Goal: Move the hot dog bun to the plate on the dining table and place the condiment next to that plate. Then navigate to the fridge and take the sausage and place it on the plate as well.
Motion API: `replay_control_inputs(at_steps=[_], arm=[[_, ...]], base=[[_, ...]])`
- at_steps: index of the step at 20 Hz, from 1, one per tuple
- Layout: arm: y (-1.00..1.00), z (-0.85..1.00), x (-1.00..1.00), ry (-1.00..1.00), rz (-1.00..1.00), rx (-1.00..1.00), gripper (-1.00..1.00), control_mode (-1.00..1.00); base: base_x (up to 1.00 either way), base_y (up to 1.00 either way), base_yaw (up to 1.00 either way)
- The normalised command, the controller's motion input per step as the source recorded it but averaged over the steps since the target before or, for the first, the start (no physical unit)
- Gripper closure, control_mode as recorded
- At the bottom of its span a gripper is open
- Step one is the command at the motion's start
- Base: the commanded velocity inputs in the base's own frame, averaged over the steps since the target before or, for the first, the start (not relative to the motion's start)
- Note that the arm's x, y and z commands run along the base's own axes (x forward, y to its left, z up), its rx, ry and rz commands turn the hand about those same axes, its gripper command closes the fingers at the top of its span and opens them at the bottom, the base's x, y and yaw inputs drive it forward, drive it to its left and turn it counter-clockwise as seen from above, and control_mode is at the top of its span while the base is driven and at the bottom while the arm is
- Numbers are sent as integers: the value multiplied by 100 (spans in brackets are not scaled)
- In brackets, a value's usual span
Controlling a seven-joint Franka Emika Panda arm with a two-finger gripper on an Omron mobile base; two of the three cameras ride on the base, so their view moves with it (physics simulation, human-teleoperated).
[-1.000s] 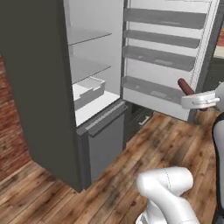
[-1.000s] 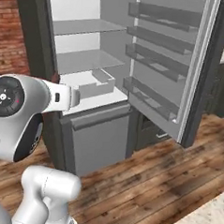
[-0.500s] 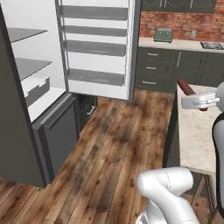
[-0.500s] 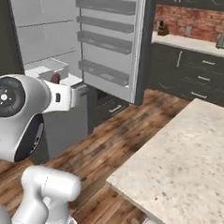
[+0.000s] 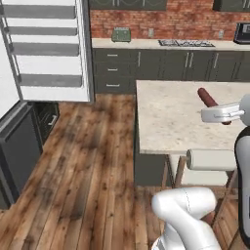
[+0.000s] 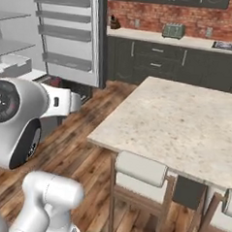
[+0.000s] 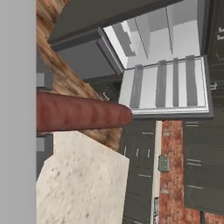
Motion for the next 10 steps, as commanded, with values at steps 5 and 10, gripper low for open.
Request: replay_control_inputs(at_steps=[5, 10], arm=[[0, 0, 0, 0, 0, 0, 100, 100], [0, 0, 0, 0, 0, 0, 100, 100]], base=[[-26, -95, -25], [-1, -100, -14]])
